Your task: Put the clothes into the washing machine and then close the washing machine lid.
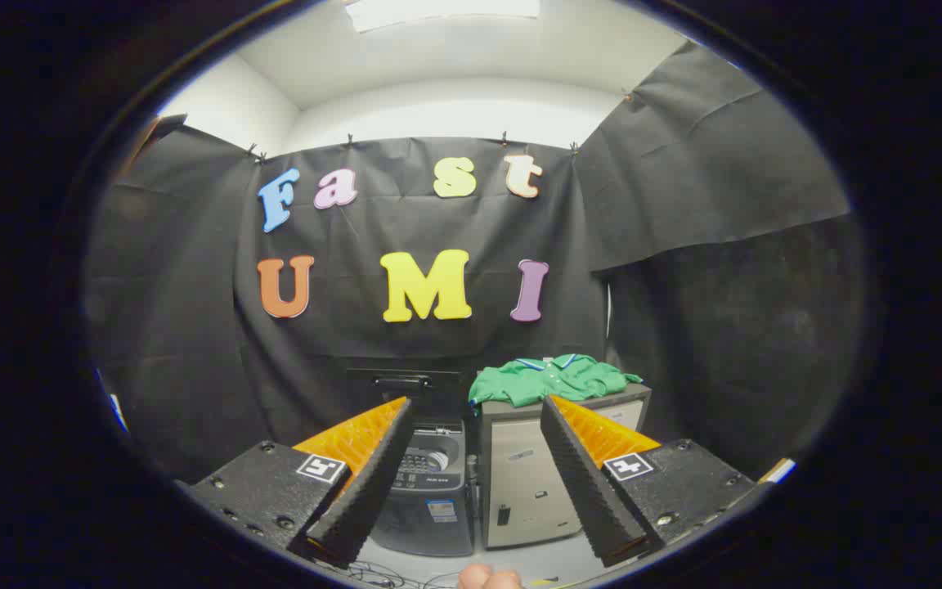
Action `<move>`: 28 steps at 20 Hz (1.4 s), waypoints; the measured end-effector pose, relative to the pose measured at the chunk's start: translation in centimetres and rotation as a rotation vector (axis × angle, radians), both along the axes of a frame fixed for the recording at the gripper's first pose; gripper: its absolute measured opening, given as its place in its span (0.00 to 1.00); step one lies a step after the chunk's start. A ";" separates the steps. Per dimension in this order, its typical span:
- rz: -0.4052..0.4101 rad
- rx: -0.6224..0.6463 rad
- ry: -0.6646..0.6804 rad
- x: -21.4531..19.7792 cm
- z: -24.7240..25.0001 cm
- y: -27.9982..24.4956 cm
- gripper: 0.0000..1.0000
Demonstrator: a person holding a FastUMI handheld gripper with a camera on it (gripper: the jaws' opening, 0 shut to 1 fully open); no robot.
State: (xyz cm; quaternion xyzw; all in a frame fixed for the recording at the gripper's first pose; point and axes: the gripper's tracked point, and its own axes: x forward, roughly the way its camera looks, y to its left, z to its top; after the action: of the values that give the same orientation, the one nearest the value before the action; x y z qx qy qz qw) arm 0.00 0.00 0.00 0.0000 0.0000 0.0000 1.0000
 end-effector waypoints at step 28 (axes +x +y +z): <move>0.002 -0.018 -0.014 1.0 0.9 0.8 1.00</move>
State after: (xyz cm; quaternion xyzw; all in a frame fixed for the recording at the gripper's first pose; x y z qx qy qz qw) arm 1.03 0.78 0.89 -0.0091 -0.0068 0.0009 0.9999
